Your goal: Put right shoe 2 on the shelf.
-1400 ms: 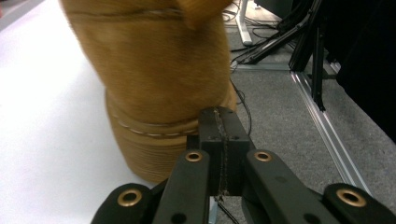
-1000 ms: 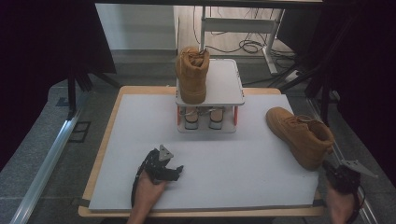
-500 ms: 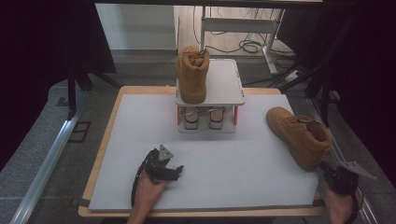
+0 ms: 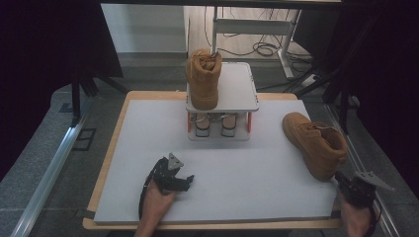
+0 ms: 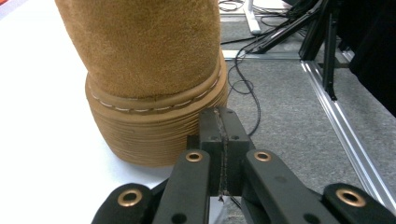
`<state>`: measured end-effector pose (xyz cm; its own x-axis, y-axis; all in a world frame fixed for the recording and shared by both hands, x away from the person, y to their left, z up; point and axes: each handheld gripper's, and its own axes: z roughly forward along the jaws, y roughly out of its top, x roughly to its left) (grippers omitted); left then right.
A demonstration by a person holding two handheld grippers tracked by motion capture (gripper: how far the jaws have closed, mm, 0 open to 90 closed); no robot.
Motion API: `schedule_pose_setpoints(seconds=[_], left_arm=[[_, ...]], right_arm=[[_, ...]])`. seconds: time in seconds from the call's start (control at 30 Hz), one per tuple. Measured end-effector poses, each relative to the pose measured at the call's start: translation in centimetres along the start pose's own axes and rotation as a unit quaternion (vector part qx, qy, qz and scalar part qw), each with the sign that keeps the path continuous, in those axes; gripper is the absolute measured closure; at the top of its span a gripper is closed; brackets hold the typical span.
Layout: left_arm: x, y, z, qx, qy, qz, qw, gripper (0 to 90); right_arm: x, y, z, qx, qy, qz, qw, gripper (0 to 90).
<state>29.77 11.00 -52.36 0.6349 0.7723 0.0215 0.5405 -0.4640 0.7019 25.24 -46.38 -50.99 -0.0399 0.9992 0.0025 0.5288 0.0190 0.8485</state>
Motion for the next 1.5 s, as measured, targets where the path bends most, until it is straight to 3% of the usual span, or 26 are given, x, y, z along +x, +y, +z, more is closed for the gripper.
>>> schedule_pose_setpoints(seconds=[0.4,0.6,0.77,1.03,1.2,1.5], left_arm=[[0.0,0.0,0.0,-0.001,0.001,0.0,1.0,14.6],[0.0,0.0,0.0,-0.001,0.001,0.0,1.0,14.6],[0.0,0.0,0.0,-0.001,0.001,0.0,1.0,14.6],[0.0,0.0,0.0,-0.001,0.001,0.0,1.0,14.6],[0.0,0.0,0.0,0.0,0.0,0.001,1.0,14.6],[0.0,0.0,0.0,-0.001,0.0,-0.002,1.0,14.6]], right_arm=[[1.5,-0.1,-0.1,0.001,0.017,-0.012,0.9998,89.8],[2.6,-0.1,-0.2,0.003,0.027,-0.029,0.9992,89.8],[2.2,-0.1,-0.2,0.006,0.037,-0.023,0.999,88.9],[2.3,0.2,-1.6,-0.031,0.037,-0.02,0.9986,70.9],[2.6,0.8,-2.4,-0.061,0.048,-0.018,0.9968,58.4],[3.2,2.0,-2.2,-0.078,0.069,-0.005,0.9945,38.0]])
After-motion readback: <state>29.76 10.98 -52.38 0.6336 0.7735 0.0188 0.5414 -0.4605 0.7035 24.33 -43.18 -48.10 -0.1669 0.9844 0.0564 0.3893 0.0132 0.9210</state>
